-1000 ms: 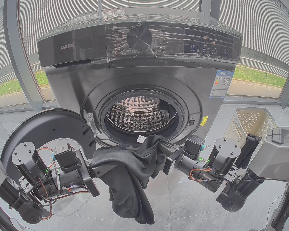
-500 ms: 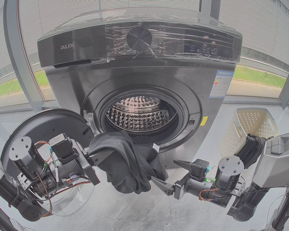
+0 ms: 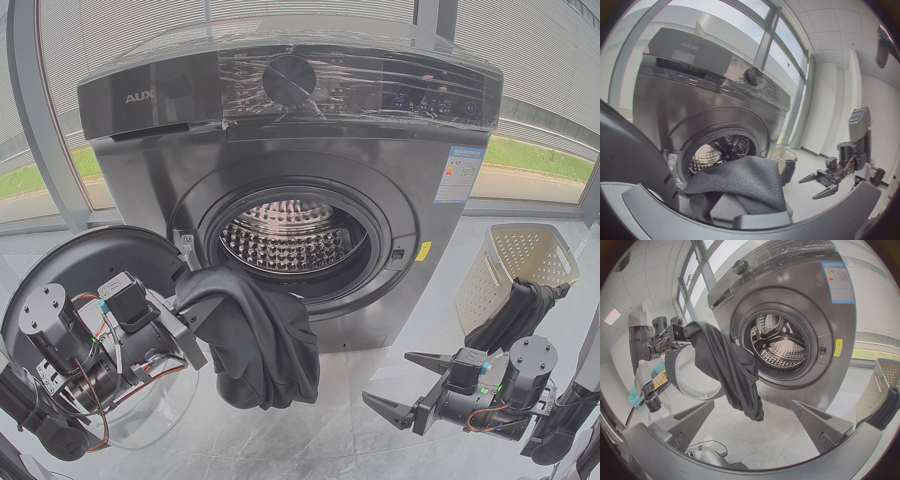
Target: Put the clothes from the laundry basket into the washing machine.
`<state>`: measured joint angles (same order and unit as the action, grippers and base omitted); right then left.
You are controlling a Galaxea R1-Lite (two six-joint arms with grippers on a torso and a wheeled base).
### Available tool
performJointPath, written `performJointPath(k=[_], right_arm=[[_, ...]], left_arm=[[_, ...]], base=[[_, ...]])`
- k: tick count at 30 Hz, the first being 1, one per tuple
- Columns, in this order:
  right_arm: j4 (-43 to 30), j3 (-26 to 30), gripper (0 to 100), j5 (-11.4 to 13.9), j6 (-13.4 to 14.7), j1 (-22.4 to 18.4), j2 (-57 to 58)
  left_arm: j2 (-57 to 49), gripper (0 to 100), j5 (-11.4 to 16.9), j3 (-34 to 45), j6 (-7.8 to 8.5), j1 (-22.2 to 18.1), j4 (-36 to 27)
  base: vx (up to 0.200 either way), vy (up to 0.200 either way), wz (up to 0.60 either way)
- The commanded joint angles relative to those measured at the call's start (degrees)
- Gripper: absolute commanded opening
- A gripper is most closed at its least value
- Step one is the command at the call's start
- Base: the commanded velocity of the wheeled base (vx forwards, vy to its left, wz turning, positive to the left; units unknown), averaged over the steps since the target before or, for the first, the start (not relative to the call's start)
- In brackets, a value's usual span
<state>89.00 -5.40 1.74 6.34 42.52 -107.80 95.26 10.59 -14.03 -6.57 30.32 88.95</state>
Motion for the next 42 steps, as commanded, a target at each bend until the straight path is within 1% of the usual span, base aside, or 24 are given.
performJointPath(k=[1, 2, 5, 6, 7, 8, 9, 10, 11, 14, 20, 26, 35, 38, 42], right_arm=[[0.3, 0.7, 100, 0.0, -0.3, -1.7, 3.5], [0.3, 0.7, 100, -0.1, -0.2, -1.7, 3.6], [0.3, 0.7, 100, -0.1, -0.2, -1.7, 3.6], [0.3, 0.8, 100, -0.1, -0.1, -1.7, 3.7], [0.3, 0.8, 100, -0.1, -0.1, -1.7, 3.7], [0.3, 0.7, 100, -0.1, -0.1, -2.2, 4.1], [0.3, 0.5, 100, -0.1, -0.2, -2.8, 4.5], [0.3, 0.5, 100, -0.1, -0.2, -2.8, 4.5], [0.3, 0.4, 100, -0.1, -0.3, -3.8, 4.9], [0.3, 0.6, 100, 0.0, -0.3, -4.6, 5.0], [0.3, 0.6, 100, 0.0, -0.3, -5.3, 5.1], [0.3, 0.7, 100, 0.0, -0.3, -5.3, 5.2], [0.3, 0.8, 100, 0.0, -0.2, -5.1, 5.0], [0.3, 0.7, 100, 0.0, -0.3, -5.1, 5.1], [0.3, 0.8, 100, 0.0, -0.2, -5.1, 5.1]], left_arm=[[0.3, 0, -4.7, 0.3, 0.51, 0.4, 0.1], [0.4, 0, -6.0, 0.2, 0.51, 0.8, 0.1], [0.4, 0, -6.3, 0.2, 0.68, 1.1, 0.1], [0.5, 0, -7.3, 0.8, 2.35, 1.8, 0.1], [0.6, 0, -7.6, 1.2, 2.88, 1.9, 0.1], [0.6, 0, -8.8, 2.2, 4.02, 2.2, 0.2], [0.3, 0, -9.6, 2.9, 4.29, 2.3, 0.1], [0.3, 0, -9.6, 2.9, 4.29, 2.3, 0.1], [0.4, 0, -10.3, 3.6, 4.9, 2.5, 0.2], [0.4, 0, -10.8, 4.4, 4.9, 3.2, 0.1], [2.0, 0, -10.3, 3.8, 4.81, 3.2, 0.1], [3.6, 0, -10.5, 3.5, 4.81, 3.0, 0.2], [3.7, 0, -10.4, 3.2, 4.9, 2.6, 0.2], [3.7, 0, -10.4, 3.0, 4.81, 2.7, 0.2], [3.7, 0, -10.5, 2.9, 4.9, 2.9, 0.2]], base=[[0.0, 0.0, 0.0], [0.0, 0.0, 0.0], [0.0, 0.0, 0.0], [0.0, 0.0, 0.0], [0.0, 0.0, 0.0], [0.0, 0.0, 0.0], [0.0, 0.0, 0.0], [0.0, 0.0, 0.0], [0.0, 0.0, 0.0], [0.0, 0.0, 0.0], [0.0, 0.0, 0.0], [0.2, 0.0, 0.0], [0.0, 0.0, 0.0], [0.2, 0.0, 0.0], [0.0, 0.0, 0.0]])
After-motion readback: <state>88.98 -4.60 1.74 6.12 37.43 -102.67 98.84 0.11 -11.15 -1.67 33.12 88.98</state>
